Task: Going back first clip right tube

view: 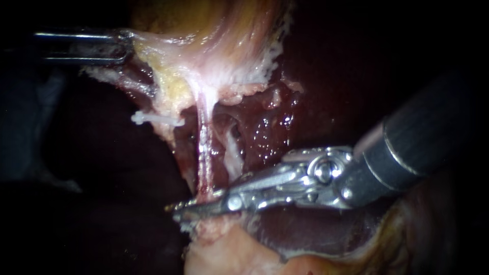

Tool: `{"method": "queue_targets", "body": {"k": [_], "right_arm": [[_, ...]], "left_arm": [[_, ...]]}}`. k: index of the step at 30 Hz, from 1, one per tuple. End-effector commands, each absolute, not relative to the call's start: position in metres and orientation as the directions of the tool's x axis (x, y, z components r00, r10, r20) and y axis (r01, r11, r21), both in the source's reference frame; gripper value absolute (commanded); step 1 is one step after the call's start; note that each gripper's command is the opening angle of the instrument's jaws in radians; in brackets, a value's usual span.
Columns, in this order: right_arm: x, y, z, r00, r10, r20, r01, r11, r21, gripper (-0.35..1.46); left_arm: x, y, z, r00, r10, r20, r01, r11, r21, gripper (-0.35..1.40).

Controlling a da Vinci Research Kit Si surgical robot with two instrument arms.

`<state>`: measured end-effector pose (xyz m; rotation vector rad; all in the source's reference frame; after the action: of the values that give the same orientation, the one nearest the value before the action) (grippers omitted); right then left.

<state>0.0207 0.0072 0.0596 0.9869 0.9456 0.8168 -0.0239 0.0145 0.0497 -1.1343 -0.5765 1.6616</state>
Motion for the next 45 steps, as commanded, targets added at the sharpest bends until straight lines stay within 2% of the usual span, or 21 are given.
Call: {"method": "queue_targets", "body": {"k": [1, 11, 12, 15, 16, 18, 23, 27, 29, 31, 34, 39, 45], "right_arm": [[0.0207, 0.0072, 0.0596, 0.371, 0.889, -0.268, -0.137, 0.338, 0.931, -0.35], [0.0205, 0.0074, 0.0599, 0.376, 0.884, -0.279, -0.124, 0.346, 0.93, -0.35], [0.0204, 0.0074, 0.0599, 0.371, 0.882, -0.291, -0.115, 0.355, 0.928, -0.29], [0.0206, 0.0075, 0.06, 0.343, 0.883, -0.321, -0.083, 0.369, 0.926, 0.25], [0.0207, 0.0075, 0.06, 0.337, 0.883, -0.328, -0.077, 0.373, 0.925, 0.34], [0.021, 0.0074, 0.0602, 0.337, 0.878, -0.339, -0.074, 0.384, 0.92, 0.43], [0.0211, 0.0068, 0.0611, 0.345, 0.834, -0.431, -0.043, 0.472, 0.88, 0.46], [0.021, 0.0063, 0.0623, 0.351, 0.761, -0.546, -0.032, 0.592, 0.805, 0.48], [0.0208, 0.0062, 0.0629, 0.37, 0.683, -0.63, -0.036, 0.688, 0.725, 0.5], [0.0202, 0.0063, 0.0632, 0.394, 0.612, -0.686, -0.029, 0.754, 0.656, 0.5], [0.0185, 0.0064, 0.0632, 0.408, 0.53, -0.743, -0.012, 0.817, 0.577, 0.5], [0.0143, 0.0066, 0.0626, 0.409, 0.437, -0.801, 0.024, 0.872, 0.488, 0.5], [0.0092, 0.008, 0.0609, 0.408, 0.382, -0.829, 0.04, 0.9, 0.434, 0.5]], "left_arm": [[-0.0239, 0.0145, 0.0497, -0.059, 0.912, -0.405, -0.463, -0.385, -0.798, -0.35], [-0.0239, 0.0145, 0.0497, -0.059, 0.912, -0.406, -0.463, -0.385, -0.798, -0.35], [-0.0239, 0.0145, 0.0497, -0.059, 0.912, -0.406, -0.463, -0.385, -0.798, -0.35], [-0.0239, 0.0145, 0.0497, -0.059, 0.912, -0.406, -0.463, -0.385, -0.798, -0.35], [-0.0239, 0.0145, 0.0497, -0.059, 0.912, -0.406, -0.463, -0.385, -0.798, -0.35], [-0.0239, 0.0145, 0.0497, -0.059, 0.912, -0.406, -0.463, -0.385, -0.798, -0.35], [-0.0239, 0.0145, 0.0497, -0.059, 0.912, -0.406, -0.463, -0.385, -0.798, -0.35], [-0.0239, 0.0144, 0.0497, -0.059, 0.912, -0.406, -0.463, -0.385, -0.798, -0.35], [-0.0239, 0.0144, 0.0497, -0.059, 0.912, -0.406, -0.463, -0.385, -0.798, -0.35], [-0.0239, 0.0144, 0.0497, -0.059, 0.912, -0.406, -0.463, -0.385, -0.798, -0.35], [-0.0239, 0.0144, 0.0497, -0.059, 0.912, -0.406, -0.463, -0.385, -0.798, -0.35], [-0.0239, 0.0144, 0.0498, -0.059, 0.912, -0.406, -0.463, -0.385, -0.798, -0.35], [-0.0238, 0.0144, 0.0498, -0.059, 0.912, -0.406, -0.463, -0.386, -0.798, -0.35]]}}
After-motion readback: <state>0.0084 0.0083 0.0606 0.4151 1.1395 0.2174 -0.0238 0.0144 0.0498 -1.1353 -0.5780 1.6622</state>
